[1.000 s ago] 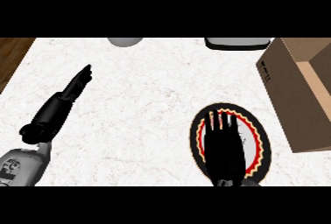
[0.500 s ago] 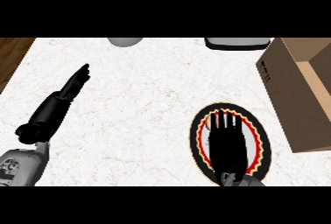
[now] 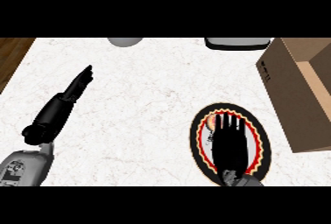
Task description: Pick the bell pepper from the plate and place it in the cardboard box
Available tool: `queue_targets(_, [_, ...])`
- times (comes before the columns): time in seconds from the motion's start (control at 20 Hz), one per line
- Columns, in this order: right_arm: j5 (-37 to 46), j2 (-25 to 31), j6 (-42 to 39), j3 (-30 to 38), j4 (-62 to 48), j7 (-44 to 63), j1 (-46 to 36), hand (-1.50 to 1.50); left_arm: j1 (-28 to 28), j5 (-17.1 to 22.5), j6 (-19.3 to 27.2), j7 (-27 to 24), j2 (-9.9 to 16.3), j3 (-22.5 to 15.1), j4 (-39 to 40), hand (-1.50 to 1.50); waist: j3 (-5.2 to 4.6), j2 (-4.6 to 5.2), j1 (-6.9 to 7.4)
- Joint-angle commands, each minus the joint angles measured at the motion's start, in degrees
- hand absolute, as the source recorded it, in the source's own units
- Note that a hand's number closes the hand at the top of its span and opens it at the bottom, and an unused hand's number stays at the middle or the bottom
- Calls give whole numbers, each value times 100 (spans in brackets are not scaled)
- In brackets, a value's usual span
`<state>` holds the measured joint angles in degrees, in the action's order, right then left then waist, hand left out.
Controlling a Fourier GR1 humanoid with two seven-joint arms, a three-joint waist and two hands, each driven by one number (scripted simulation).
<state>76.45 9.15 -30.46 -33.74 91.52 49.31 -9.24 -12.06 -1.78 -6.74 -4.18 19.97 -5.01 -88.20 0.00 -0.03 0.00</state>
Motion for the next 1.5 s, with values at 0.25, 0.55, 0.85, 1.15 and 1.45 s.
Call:
queue_targets(0.25, [58,-63,269,613,-566,-526,-152,-150,-353,-309,-177,-105,-337,219,493,0,0,6,-9])
queue_targets(0.55, [310,360,996,260,-781,-1326,3,150,232,-171,-378,171,-229,303,-404,0,2,-2,28])
queue_targets(0.85, [740,568,1601,255,-1102,-1743,-82,150,18,-275,-501,14,-275,440,-13,0,0,1,9])
queue_targets(1.15, [-994,-442,1838,2523,-2133,-1786,-1905,150,-293,-264,-492,215,-367,256,-225,0,33,122,331])
queue_targets(1.45, [-1196,61,2846,3478,-3825,-2432,-3452,150,-467,-401,-442,136,-454,190,72,0,17,184,415])
